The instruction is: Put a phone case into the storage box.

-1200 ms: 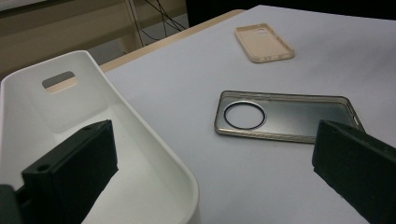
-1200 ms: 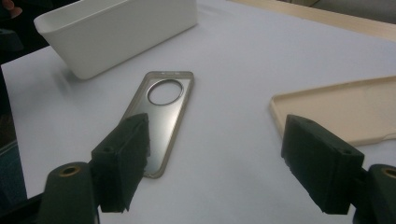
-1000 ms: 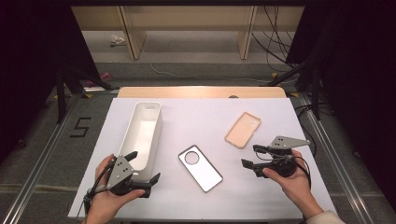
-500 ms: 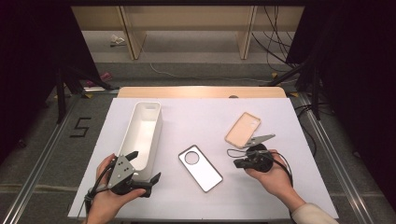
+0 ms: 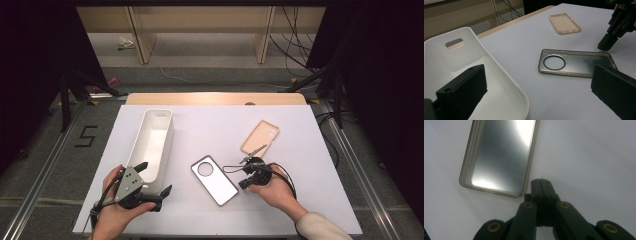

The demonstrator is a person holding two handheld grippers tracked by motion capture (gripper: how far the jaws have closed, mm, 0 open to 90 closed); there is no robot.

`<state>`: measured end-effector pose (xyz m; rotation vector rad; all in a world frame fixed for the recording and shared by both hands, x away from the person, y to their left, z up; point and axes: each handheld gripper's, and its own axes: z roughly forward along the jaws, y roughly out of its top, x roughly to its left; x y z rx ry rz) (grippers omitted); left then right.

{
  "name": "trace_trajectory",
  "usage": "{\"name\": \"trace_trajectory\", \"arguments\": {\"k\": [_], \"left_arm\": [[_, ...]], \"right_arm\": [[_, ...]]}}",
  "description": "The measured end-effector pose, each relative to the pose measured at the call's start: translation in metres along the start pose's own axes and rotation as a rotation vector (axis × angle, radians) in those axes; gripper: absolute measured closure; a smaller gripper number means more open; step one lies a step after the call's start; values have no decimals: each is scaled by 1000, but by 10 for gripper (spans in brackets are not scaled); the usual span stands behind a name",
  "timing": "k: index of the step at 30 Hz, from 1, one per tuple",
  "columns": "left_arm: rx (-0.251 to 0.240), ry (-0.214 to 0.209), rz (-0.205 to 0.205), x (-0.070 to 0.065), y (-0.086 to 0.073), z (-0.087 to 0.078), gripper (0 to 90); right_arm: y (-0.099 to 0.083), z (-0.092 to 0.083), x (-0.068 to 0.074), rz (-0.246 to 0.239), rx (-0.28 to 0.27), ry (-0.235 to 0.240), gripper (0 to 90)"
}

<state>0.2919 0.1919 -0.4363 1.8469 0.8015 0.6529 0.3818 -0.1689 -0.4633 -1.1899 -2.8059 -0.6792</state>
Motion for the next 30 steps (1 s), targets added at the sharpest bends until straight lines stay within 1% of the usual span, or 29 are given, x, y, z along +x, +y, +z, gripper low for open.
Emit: {"name": "trace_trajectory", "arguments": {"k": [4, 9, 10, 16, 18, 19, 20, 22, 24, 25, 26, 27, 28, 29, 30], "left_arm": [[-1, 0, -1, 0, 0, 0, 0], [0, -2, -1, 0, 0, 0, 0], [0, -2, 0, 0, 0, 0, 0], [-1, -2, -1, 0, 0, 0, 0], [-2, -2, -1, 0, 0, 0, 0], [-2, -2, -1, 0, 0, 0, 0], [-2, -2, -2, 0, 0, 0, 0], [-3, -2, -2, 0, 0, 0, 0], [-3, -3, -1, 0, 0, 0, 0], [-3, -3, -1, 0, 0, 0, 0], [-4, -4, -2, 0, 0, 0, 0], [-5, -4, -3, 0, 0, 0, 0], [-5, -4, -3, 0, 0, 0, 0], [-5, -3, -2, 0, 0, 0, 0], [-5, -4, -2, 0, 0, 0, 0]], "right_arm": [[-1, 2, 2, 4, 15, 6, 900], [0, 3, 8, -11, 33, 4, 900], [0, 3, 10, -14, 34, -4, 900], [0, 3, 14, -13, 47, 9, 900], [1, 5, 22, -22, 59, 20, 900], [1, 5, 22, -22, 59, 20, 900], [1, 7, 29, -33, 71, 46, 900], [2, 9, 37, -52, 79, 46, 900], [3, 12, 43, -64, 81, 77, 900], [4, 13, 46, -74, 86, 75, 900], [5, 13, 49, -94, 88, 62, 900], [5, 14, 51, -95, 83, 81, 900], [5, 14, 51, -95, 83, 81, 900], [6, 16, 55, -105, 91, 90, 900], [7, 17, 57, -115, 93, 79, 900]]}}
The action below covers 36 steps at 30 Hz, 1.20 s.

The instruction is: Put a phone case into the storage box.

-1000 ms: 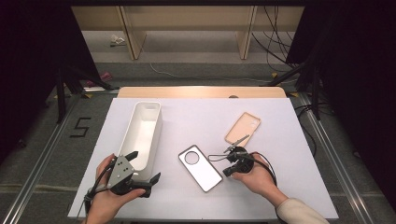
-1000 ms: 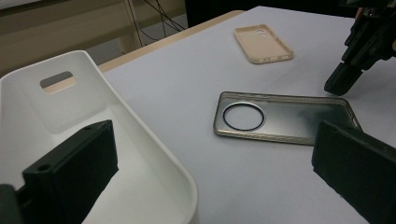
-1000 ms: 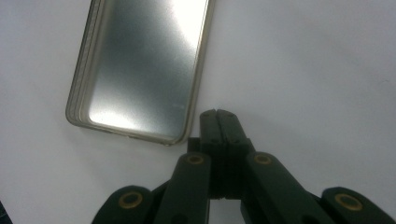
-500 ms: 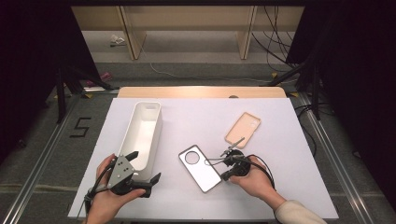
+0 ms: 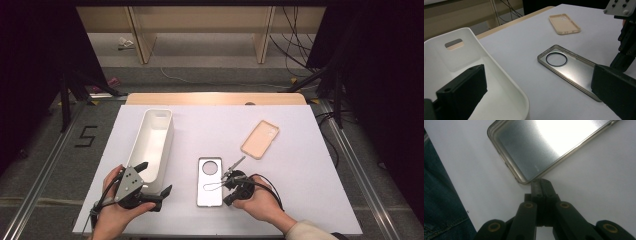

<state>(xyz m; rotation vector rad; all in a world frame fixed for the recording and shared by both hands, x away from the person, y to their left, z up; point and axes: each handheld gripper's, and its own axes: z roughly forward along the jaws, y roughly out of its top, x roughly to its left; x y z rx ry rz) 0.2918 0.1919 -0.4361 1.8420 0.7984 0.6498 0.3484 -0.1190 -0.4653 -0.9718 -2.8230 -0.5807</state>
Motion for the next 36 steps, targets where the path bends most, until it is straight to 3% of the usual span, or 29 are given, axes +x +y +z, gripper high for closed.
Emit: {"name": "trace_trajectory", "arguments": {"k": [2, 11, 13, 14, 15, 18, 22, 25, 27, 36], "left_arm": [[0, 0, 0, 0, 0, 0, 0], [1, -2, 1, 0, 0, 0, 0], [1, -2, 2, 0, 0, 0, 0], [1, -2, 2, 0, 0, 0, 0], [1, -2, 1, 0, 0, 0, 0], [0, -3, 0, 0, 0, 0, 0], [0, -2, 1, 0, 0, 0, 0], [0, -3, 1, 0, 0, 0, 0], [2, -4, 2, 0, 0, 1, 0], [1, -5, 1, 0, 0, 1, 1]], "right_arm": [[1, 0, 2, 0, -8, 19, 900], [4, 2, 5, -40, 7, 4, 881], [6, -1, 8, -103, 13, -38, 797], [6, -1, 8, -103, 13, -38, 797], [9, -4, 11, -185, 19, -81, 714], [12, -9, 17, -295, 1, -137, 601], [15, -12, 23, -347, 1, -170, 480], [18, -12, 27, -369, 7, -166, 413], [21, -10, 30, -412, 23, -168, 361], [34, -1, 44, -507, 71, -171, 349]]}}
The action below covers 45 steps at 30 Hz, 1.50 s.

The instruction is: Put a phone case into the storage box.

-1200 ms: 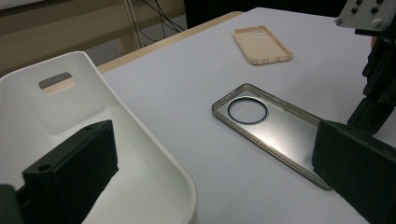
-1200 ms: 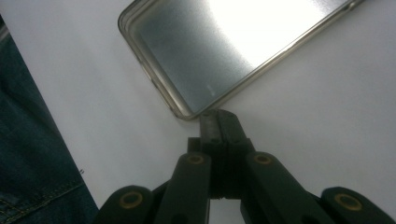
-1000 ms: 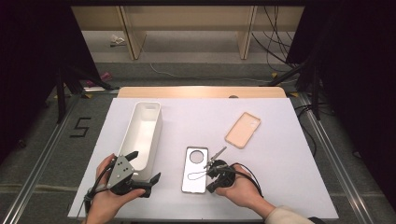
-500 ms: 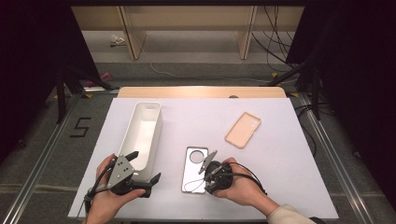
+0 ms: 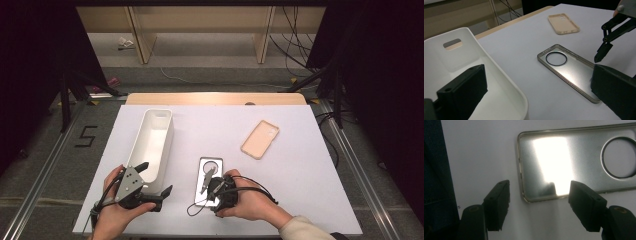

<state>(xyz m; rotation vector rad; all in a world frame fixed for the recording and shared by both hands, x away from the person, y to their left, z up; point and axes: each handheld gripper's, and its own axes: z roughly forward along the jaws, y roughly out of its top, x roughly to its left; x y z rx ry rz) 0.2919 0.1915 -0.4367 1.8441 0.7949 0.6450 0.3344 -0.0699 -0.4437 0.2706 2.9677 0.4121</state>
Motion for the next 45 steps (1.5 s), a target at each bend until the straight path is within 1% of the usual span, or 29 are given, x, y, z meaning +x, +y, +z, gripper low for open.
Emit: {"name": "trace_trajectory", "arguments": {"k": [2, 4, 6, 7, 10, 11, 15, 16, 17, 18, 19, 20, 21, 24, 26, 28, 29, 30, 31, 32, 35, 36, 38, 39, 41, 42, 43, 44, 45], "left_arm": [[-1, 0, 0, 0, 0, 0, 2], [-1, 0, 1, 0, 0, 0, 2], [-2, -1, 0, 0, 0, 0, 2], [-2, -1, 0, 0, 0, 0, 2], [-2, -2, 0, 0, 0, 0, 2], [-2, -2, 0, 0, 0, 0, 2], [-1, -3, 0, 0, 0, 0, 1], [-1, -3, 0, 0, 0, 0, 2], [-1, -3, 0, 0, 0, 0, 2], [-1, -3, 0, 0, 0, 0, 2], [-3, -2, 0, 0, 0, 0, 2], [-1, -2, 0, 0, 0, 0, 2], [-1, -2, 0, 0, 0, 0, 2], [-2, -3, 0, 0, 0, 0, 2], [-2, -4, -1, 0, 0, 0, 2], [-1, -4, 0, 0, 0, 0, 2], [-2, -4, -1, 0, 0, 0, 2], [-2, -4, -1, 0, 0, 0, 2], [-2, -4, -1, 0, 0, 0, 2], [-2, -4, -1, 0, 0, 0, 2], [-1, -6, -1, 0, 0, 0, 2], [-1, -6, -1, 0, 0, 0, 2], [-2, -6, -1, 0, 0, 0, 2], [-1, -6, -1, 0, 0, 0, 2], [0, -5, -1, 0, 0, 0, 2], [2, -2, 0, 0, 0, 0, 3], [2, -3, -1, 0, 0, 0, 3], [1, -5, -2, 0, 0, 0, 3], [1, -4, 0, 0, 0, 0, 3]], "right_arm": [[2, 1, 1, -6, 7, -3, 354], [8, 4, 2, -27, 23, -1, 370], [11, 6, 3, -28, 33, -8, 377], [12, 7, 3, -38, 43, -4, 385], [14, 9, 3, -44, 50, -5, 409], [16, 10, 3, -54, 53, 0, 438], [19, 12, 5, -76, 91, 5, 494], [19, 12, 5, -76, 91, 5, 494], [21, 13, 5, -91, 89, 7, 510], [21, 13, 5, -91, 89, 7, 510], [23, 15, 6, -92, 106, 9, 525], [23, 16, 5, -106, 109, 8, 528], [24, 17, 6, -98, 117, 9, 533], [26, 19, 6, -108, 136, 13, 546], [26, 20, 6, -116, 131, 7, 554], [27, 20, 7, -108, 141, 9, 559], [29, 21, 6, -127, 150, 11, 571], [29, 22, 6, -129, 145, 11, 576], [30, 22, 6, -135, 151, 12, 581], [30, 22, 7, -132, 162, 15, 587], [31, 22, 7, -134, 158, 16, 593], [31, 22, 7, -133, 169, 19, 602], [32, 22, 7, -138, 170, 24, 623], [33, 23, 7, -143, 167, 29, 648], [33, 23, 7, -140, 171, 32, 658], [34, 23, 7, -135, 177, 39, 683], [34, 23, 7, -135, 177, 39, 683], [34, 23, 7, -130, 172, 47, 711], [34, 23, 7, -111, 171, 49, 731]]}}
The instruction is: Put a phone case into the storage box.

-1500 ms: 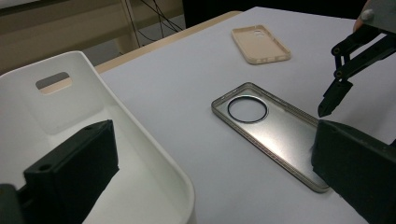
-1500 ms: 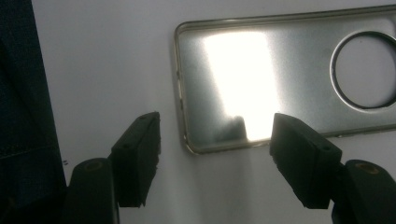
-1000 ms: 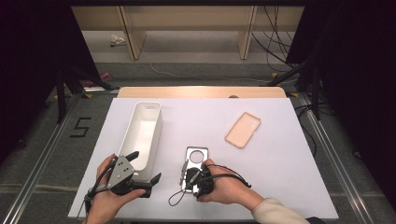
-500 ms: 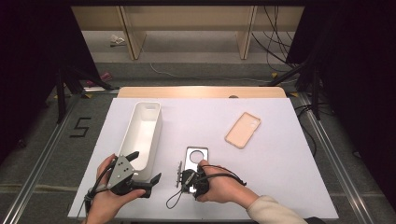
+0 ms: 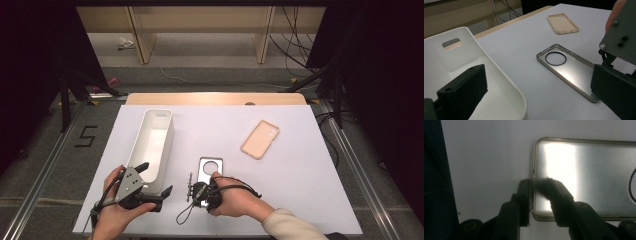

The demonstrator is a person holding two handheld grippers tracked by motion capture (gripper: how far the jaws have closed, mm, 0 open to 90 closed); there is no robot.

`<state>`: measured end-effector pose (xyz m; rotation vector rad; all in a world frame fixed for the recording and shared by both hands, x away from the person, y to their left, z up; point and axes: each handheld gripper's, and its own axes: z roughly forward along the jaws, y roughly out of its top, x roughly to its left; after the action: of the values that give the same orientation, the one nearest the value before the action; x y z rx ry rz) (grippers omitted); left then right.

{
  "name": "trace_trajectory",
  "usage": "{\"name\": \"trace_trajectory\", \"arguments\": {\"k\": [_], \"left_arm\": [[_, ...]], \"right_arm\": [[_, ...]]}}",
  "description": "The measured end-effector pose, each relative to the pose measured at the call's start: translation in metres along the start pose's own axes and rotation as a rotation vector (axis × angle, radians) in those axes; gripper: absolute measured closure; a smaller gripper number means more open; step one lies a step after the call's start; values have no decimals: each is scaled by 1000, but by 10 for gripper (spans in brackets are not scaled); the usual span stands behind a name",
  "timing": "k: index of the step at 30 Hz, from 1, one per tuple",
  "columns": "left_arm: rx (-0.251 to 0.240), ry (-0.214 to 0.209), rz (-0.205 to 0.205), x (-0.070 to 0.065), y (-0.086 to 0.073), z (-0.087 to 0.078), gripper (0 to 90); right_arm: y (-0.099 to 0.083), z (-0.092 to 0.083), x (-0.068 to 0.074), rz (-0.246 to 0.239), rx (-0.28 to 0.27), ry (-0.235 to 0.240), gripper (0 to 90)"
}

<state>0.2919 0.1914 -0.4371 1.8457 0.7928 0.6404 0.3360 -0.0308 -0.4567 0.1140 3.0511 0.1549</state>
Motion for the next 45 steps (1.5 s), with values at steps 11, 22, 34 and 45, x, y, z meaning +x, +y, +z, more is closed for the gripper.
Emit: {"name": "trace_trajectory", "arguments": {"k": [11, 22, 34, 45], "left_arm": [[-2, -1, -1, 0, 0, 0, 4], [-2, -2, 0, 0, 0, -1, 4], [-1, -3, 0, 0, 0, -1, 4], [3, 1, 1, 0, 0, -1, 7]], "right_arm": [[2, 0, 2, -7, 5, 7, 818], [2, 0, 5, -35, 11, 3, 882], [-1, -4, 6, -46, 12, -2, 888], [-12, -19, 3, -32, -74, -15, 890]]}}
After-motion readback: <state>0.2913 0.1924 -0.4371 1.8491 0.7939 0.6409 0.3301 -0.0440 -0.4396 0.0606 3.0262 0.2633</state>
